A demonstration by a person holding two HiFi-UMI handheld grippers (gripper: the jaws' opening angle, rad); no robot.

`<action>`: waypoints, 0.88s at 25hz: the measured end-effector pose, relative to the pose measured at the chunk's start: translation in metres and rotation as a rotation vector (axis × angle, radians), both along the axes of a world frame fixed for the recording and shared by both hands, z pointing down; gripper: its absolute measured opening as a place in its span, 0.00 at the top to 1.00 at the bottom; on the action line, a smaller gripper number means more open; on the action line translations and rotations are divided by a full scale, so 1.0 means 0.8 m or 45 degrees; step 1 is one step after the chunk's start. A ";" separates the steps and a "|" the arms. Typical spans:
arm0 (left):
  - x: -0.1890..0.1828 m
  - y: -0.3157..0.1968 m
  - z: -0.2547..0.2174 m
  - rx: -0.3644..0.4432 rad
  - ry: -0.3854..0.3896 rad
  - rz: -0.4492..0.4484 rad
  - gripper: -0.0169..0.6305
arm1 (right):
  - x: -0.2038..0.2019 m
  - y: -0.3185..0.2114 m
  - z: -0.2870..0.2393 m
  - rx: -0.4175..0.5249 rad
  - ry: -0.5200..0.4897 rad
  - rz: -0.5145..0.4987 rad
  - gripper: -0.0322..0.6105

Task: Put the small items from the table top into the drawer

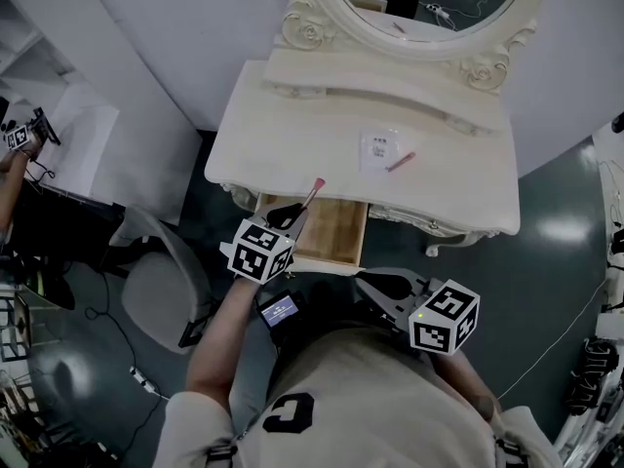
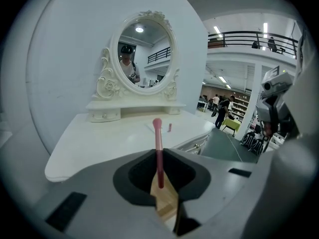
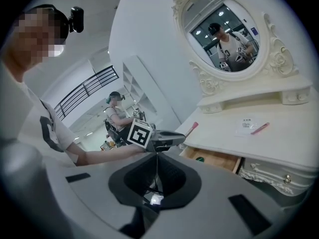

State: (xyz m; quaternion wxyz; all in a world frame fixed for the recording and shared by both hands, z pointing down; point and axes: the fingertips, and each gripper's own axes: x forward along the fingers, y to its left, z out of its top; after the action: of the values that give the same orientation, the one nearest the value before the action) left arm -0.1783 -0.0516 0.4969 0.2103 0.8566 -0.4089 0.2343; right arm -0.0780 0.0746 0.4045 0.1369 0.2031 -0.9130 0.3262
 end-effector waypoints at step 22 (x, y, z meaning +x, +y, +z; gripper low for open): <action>0.038 -0.010 0.156 -0.327 -0.303 0.216 0.83 | 0.061 0.003 0.018 -0.126 -0.047 0.121 0.90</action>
State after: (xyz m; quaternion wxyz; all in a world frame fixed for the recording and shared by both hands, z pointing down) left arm -0.1475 -0.0598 0.6218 0.2476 0.8203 -0.3240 0.4010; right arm -0.0294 0.0767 0.4190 0.1144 0.2333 -0.8875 0.3807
